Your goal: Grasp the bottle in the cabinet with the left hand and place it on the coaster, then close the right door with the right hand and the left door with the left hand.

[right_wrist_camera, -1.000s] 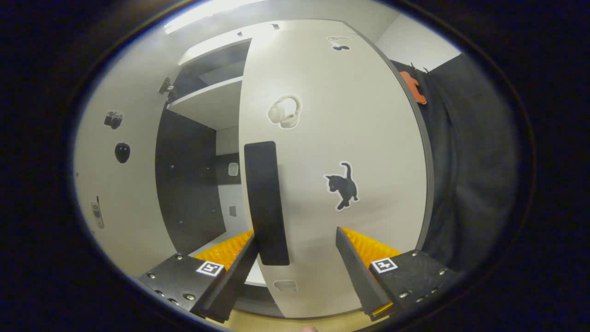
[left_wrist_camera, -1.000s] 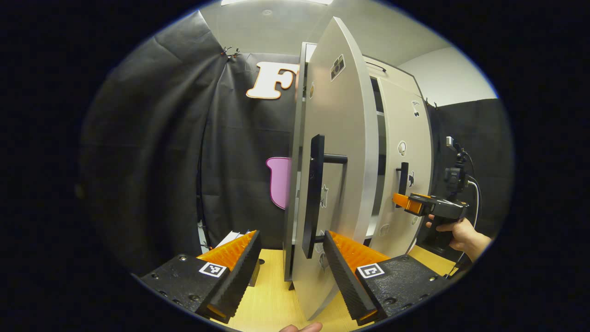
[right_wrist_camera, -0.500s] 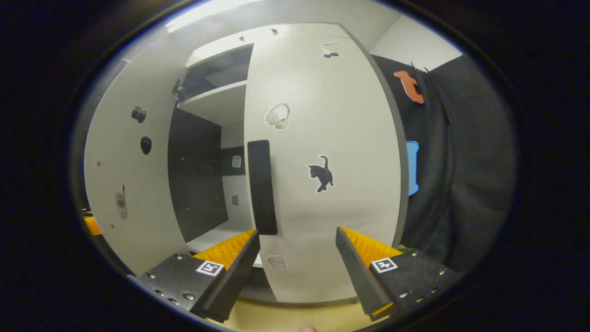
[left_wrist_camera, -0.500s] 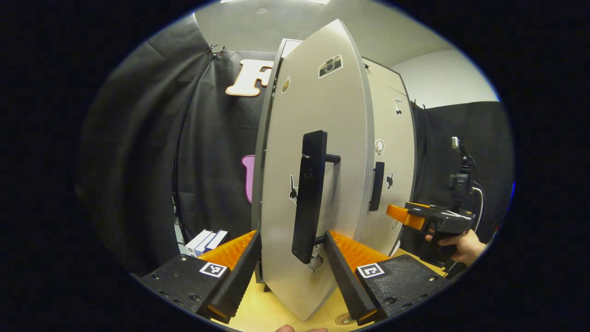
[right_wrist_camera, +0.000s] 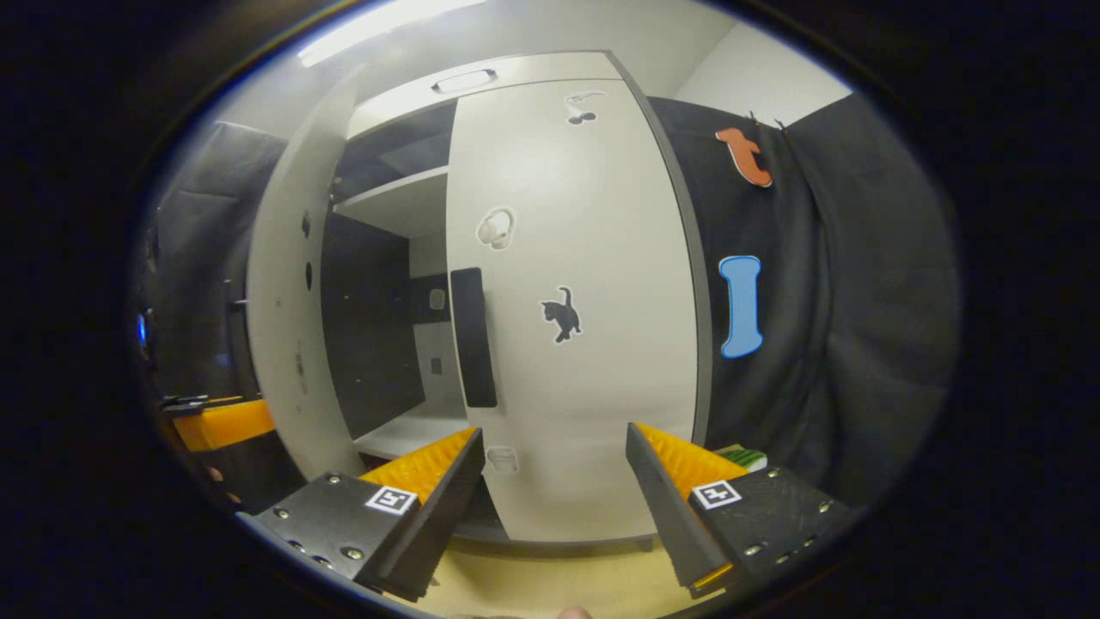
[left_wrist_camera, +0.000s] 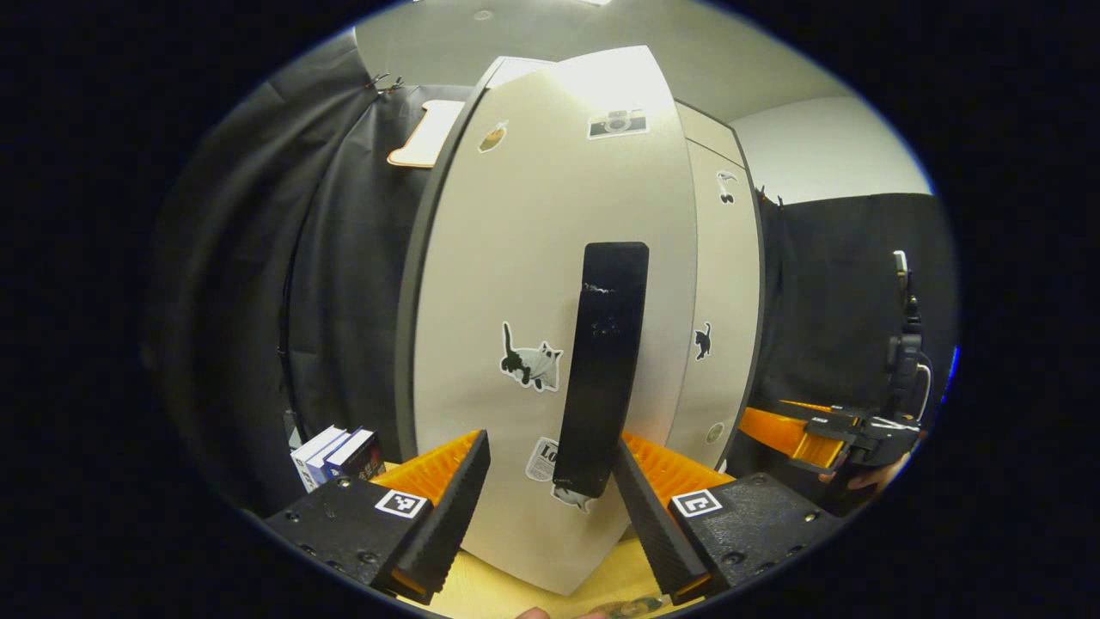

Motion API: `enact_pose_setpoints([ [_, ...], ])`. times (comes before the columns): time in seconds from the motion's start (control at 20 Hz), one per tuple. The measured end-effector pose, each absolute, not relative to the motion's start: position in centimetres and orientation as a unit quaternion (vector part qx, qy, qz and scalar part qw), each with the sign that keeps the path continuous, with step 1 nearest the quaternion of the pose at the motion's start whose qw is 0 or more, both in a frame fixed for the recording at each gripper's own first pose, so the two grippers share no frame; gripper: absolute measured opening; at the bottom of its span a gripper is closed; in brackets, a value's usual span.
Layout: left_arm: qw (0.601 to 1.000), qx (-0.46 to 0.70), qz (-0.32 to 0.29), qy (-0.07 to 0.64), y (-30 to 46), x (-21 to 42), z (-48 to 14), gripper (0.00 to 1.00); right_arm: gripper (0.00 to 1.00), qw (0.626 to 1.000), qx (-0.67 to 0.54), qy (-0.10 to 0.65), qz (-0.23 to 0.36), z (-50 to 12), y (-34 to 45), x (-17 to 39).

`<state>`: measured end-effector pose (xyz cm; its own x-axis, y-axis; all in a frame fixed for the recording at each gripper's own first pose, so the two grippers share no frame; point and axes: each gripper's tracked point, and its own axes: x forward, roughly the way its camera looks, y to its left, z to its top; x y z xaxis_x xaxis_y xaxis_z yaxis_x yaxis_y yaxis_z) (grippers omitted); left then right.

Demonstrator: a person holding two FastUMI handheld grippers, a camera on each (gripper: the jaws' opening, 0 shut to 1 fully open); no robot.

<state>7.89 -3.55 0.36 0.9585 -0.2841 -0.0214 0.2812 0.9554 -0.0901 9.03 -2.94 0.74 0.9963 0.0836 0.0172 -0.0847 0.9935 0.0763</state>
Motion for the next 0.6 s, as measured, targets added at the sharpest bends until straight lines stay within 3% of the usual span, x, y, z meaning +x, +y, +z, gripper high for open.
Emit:
enact_pose_setpoints([
  [0.6, 0.991, -0.017, -0.131, 0.011, -8.6, 14.3, -0.2, 0.9, 1.0, 0.998, 0.045, 0.002, 0.037, 0.7, -3.8, 6.0],
])
